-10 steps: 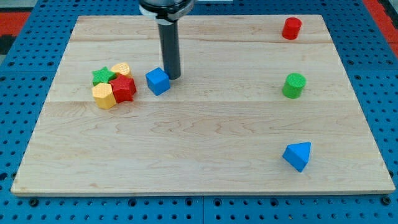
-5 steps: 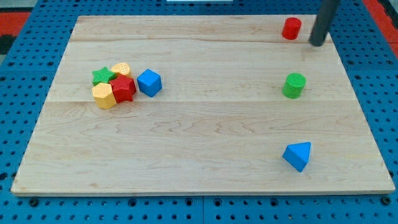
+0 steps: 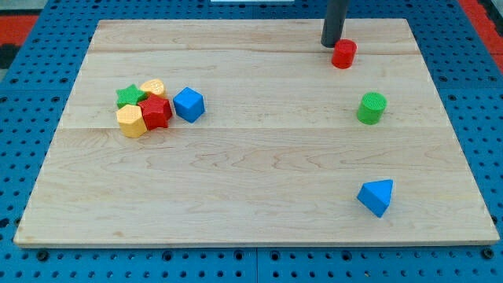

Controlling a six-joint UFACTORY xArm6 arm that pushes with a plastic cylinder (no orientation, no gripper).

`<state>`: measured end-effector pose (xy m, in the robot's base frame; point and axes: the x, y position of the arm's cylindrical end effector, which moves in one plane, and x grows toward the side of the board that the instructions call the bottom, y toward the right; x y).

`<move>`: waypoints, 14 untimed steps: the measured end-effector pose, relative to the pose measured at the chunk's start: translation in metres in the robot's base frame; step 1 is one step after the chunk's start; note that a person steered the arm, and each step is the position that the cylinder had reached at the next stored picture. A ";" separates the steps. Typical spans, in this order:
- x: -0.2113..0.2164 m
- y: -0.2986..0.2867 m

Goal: Push the blue cube and red circle towards the group of blocks

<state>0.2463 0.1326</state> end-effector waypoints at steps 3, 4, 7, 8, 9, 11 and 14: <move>0.045 0.015; 0.049 0.035; 0.093 0.023; 0.102 0.049; 0.129 0.037; 0.136 -0.063; 0.201 -0.098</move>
<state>0.4475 0.0343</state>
